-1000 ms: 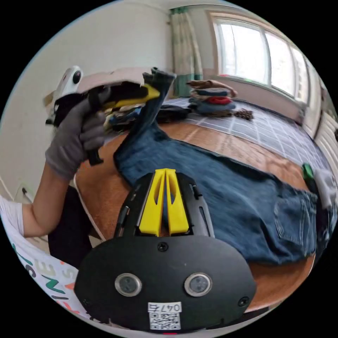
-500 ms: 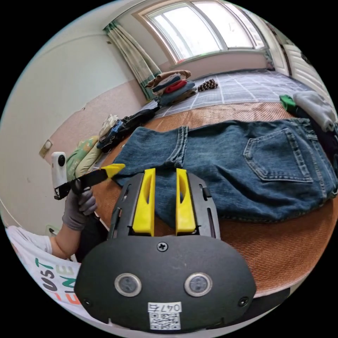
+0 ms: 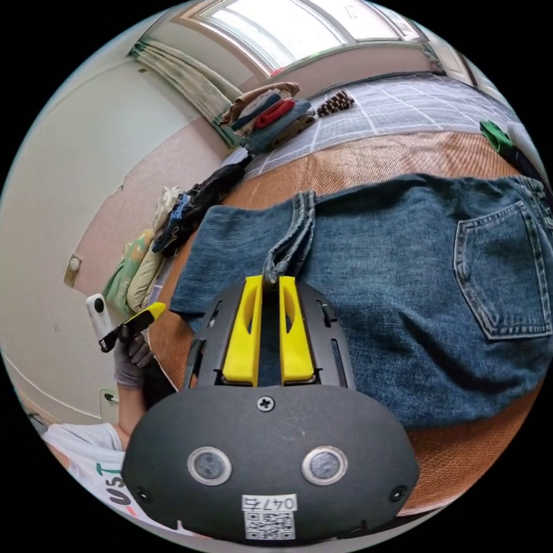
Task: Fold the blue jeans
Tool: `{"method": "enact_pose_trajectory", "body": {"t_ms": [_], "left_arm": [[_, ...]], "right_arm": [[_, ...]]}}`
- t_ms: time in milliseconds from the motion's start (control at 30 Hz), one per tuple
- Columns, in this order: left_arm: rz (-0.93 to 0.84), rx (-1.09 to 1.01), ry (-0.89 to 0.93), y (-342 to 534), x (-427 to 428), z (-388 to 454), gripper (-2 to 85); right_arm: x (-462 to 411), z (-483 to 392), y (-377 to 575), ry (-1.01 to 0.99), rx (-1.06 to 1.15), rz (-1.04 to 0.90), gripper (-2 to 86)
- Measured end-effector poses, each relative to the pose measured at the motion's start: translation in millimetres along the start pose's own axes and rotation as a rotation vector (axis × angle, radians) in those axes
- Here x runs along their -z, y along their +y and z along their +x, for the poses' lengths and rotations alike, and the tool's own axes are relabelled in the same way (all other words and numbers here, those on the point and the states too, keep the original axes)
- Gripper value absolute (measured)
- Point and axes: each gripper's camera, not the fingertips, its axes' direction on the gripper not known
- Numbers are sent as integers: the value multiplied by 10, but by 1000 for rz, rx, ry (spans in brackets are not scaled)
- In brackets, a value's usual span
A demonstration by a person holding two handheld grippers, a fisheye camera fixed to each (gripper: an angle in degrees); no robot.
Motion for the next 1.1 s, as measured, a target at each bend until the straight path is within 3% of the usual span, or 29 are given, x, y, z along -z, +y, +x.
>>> {"method": "enact_pose_trajectory", "body": {"t_ms": [167, 333, 500, 567, 633, 833, 1033, 1100], "left_arm": [[53, 58, -20, 12, 70, 59, -10], [28, 21, -124, -103, 62, 294, -10], [-50, 65, -240, -198, -149, 304, -10], [-53, 101, -205, -189, -155, 242, -10], [-41, 114, -189, -191, -99, 250, -10], [-20, 34, -174, -217, -46, 481, -10], [-107, 69, -186, -135, -250, 360, -10], [-108, 81, -190, -107, -260, 287, -10]], "right_arm": [[541, -435, 446, 138, 142, 83, 9], [232, -90, 805, 106, 42, -26, 14], [511, -103, 907, 106, 19, 26, 32], [878, -518, 846, 187, 110, 176, 24], [878, -1003, 595, 182, 263, 188, 14], [-545, -2459, -536, 94, 623, -23, -2], [-2451, -2700, -1112, 297, 603, -249, -6], [-2552, -2585, -1057, 275, 584, -230, -5]]}}
